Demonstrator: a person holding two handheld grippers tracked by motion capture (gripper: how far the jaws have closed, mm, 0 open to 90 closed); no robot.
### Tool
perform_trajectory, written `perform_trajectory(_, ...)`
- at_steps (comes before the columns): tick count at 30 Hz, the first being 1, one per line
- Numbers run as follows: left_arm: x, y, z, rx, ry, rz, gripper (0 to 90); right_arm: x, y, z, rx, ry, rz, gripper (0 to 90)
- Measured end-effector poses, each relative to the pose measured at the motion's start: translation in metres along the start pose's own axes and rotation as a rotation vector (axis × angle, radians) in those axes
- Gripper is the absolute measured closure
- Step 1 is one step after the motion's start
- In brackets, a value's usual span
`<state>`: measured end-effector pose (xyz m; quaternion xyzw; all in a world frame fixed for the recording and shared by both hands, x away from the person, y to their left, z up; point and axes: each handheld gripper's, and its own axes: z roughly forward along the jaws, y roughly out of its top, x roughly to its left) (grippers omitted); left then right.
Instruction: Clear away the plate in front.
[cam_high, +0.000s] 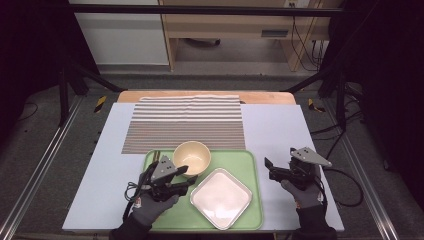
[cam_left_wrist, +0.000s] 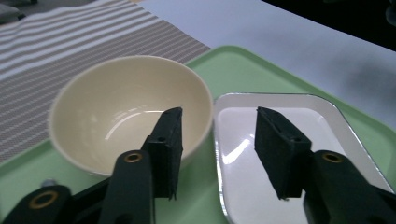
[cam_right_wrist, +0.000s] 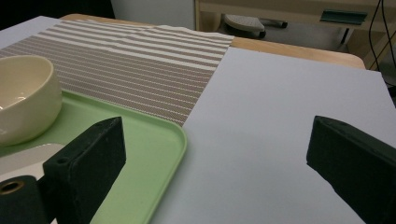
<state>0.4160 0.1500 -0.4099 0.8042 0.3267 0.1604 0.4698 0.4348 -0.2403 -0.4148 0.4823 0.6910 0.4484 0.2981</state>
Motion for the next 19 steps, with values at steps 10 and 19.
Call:
perform_trajectory(10,0.042,-0.006,-0.015,-0.026,0.066,-0.032,33.4,-0.003,-0.001,0.0,0.003,-0.008,0.0,4.7)
perform_trajectory(19,0.081,-0.021,-0.036,-0.07,0.137,-0.079,28.7,-0.005,-0.001,-0.001,0.003,-0.006,0.008,4.6)
